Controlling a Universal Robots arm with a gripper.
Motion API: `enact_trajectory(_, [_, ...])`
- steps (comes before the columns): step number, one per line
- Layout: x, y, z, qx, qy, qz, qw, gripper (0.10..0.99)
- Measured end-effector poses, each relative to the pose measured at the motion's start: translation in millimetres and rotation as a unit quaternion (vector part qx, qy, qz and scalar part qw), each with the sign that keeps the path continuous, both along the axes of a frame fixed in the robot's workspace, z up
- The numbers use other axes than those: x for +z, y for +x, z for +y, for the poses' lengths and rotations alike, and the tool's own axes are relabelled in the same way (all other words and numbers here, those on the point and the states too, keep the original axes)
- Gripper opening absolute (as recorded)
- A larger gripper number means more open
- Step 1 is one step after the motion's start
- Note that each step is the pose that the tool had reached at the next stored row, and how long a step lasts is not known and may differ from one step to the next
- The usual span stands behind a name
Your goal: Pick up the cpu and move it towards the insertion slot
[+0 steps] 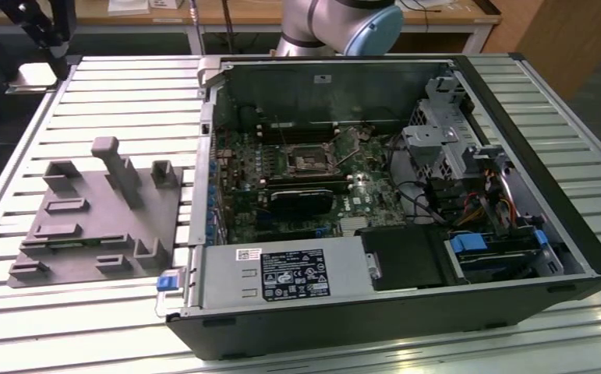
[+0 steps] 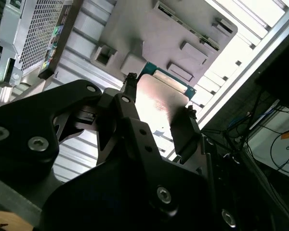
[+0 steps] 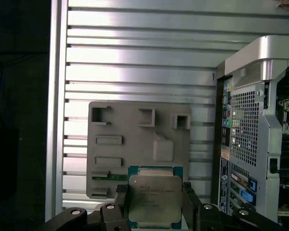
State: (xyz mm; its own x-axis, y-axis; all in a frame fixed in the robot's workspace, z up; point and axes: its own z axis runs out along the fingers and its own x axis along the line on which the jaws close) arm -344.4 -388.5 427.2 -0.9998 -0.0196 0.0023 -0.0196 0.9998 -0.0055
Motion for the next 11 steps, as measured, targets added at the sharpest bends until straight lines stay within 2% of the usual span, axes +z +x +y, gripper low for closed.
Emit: enact_trajectory(11, [0.0,18.1,1.7,0.0,0.0,0.0,1.0,0.533])
